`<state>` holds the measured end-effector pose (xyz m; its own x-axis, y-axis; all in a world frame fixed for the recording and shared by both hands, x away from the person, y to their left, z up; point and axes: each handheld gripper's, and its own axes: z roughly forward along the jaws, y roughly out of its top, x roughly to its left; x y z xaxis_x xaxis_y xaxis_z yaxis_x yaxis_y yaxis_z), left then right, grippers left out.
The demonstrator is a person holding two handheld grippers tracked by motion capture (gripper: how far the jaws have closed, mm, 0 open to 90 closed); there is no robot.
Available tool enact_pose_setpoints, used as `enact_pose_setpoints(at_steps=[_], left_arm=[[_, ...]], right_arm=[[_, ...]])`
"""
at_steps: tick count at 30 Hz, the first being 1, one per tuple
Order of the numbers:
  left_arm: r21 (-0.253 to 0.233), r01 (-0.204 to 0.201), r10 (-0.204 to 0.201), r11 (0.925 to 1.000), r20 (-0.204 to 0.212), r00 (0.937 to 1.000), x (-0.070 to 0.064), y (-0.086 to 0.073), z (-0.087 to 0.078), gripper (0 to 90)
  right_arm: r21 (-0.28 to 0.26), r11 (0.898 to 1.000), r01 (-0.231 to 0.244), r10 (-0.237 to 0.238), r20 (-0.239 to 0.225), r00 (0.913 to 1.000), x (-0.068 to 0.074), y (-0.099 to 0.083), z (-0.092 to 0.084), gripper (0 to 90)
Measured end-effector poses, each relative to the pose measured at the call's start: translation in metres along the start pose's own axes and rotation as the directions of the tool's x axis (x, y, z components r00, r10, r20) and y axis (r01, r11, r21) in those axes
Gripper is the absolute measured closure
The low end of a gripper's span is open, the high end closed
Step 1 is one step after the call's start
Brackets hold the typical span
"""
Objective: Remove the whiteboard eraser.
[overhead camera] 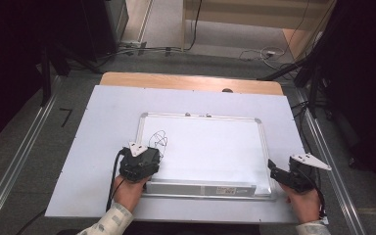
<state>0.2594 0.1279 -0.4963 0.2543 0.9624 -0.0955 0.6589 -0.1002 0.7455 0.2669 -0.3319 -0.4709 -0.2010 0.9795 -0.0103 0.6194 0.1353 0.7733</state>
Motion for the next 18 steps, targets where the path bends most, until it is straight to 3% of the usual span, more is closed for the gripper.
enact_pose_setpoints(at_steps=[6,14,18], left_arm=[[-0.009,0.009,-0.009,0.9999,0.005,0.9999,0.003,0.002,-0.003,38.2],[-0.079,0.016,-0.017,0.9967,-0.003,0.9999,0.007,0.007,-0.019,38.1],[-0.096,0.000,-0.002,0.9954,-0.019,0.9998,0.010,0.008,-0.024,38.0]], right_arm=[[-0.001,1.000,-0.001,0.001,-0.001,1.0000,0.000,0.000,0.000,19.6],[-0.001,1.000,0.000,0.000,-0.001,1.0000,0.000,0.000,0.000,19.6],[-0.001,1.000,0.000,0.000,-0.002,1.0000,0.000,0.000,0.000,19.6]])
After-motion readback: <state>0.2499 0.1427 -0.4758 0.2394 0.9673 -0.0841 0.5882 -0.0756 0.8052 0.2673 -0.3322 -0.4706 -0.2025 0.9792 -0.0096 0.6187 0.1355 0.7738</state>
